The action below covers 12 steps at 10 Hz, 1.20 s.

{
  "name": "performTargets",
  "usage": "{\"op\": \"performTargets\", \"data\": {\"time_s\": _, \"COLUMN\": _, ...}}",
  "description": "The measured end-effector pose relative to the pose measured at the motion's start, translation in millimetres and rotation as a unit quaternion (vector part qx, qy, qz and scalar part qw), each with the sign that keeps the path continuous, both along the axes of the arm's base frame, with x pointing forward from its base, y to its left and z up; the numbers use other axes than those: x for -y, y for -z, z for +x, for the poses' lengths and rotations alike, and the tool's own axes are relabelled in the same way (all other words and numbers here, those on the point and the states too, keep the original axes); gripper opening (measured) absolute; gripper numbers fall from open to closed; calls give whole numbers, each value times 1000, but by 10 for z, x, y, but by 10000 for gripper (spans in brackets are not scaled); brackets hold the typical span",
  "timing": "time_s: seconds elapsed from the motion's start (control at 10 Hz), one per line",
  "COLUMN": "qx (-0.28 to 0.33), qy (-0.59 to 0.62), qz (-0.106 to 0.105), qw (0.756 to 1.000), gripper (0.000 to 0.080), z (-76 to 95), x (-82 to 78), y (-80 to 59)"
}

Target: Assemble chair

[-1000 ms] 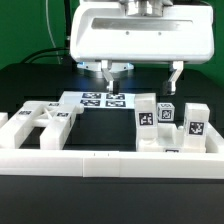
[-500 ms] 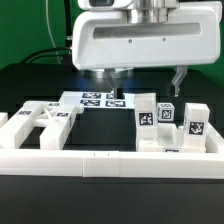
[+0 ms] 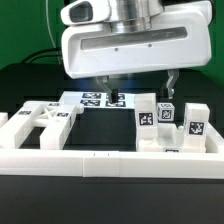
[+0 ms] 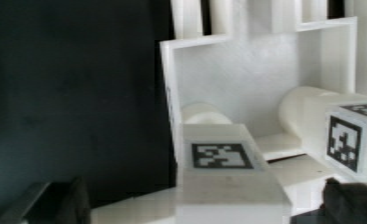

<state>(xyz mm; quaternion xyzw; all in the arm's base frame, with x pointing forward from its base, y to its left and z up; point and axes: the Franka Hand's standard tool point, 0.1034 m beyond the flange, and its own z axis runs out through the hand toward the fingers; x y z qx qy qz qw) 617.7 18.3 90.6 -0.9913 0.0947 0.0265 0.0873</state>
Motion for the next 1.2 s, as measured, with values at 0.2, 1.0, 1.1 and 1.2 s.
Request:
{"op": "performTargets", "data": {"time_s": 0.2, "qx": 4, "qy": -2, "qz": -3, "qw": 1000, "gripper": 649, "z": 41, "x": -23, "y": 11}}
{"op": "performTargets", "data": {"time_s": 1.0, "qx": 5, "qy": -15, "qz": -8, "qw": 1000, "gripper": 288, "z": 45, "x": -159, "y": 41}}
{"op": "performTargets", "data": {"time_s": 1.1, "qx": 4, "qy": -9, "qz": -8, "qw": 1000, "gripper": 288, "z": 45, "x": -159, "y": 41}}
{"op": "performTargets", "data": {"time_s": 1.2, "qx": 3, "qy": 0, "qz": -9, "qw": 1000, "gripper": 288, "z": 45, "x": -159, "y": 41}}
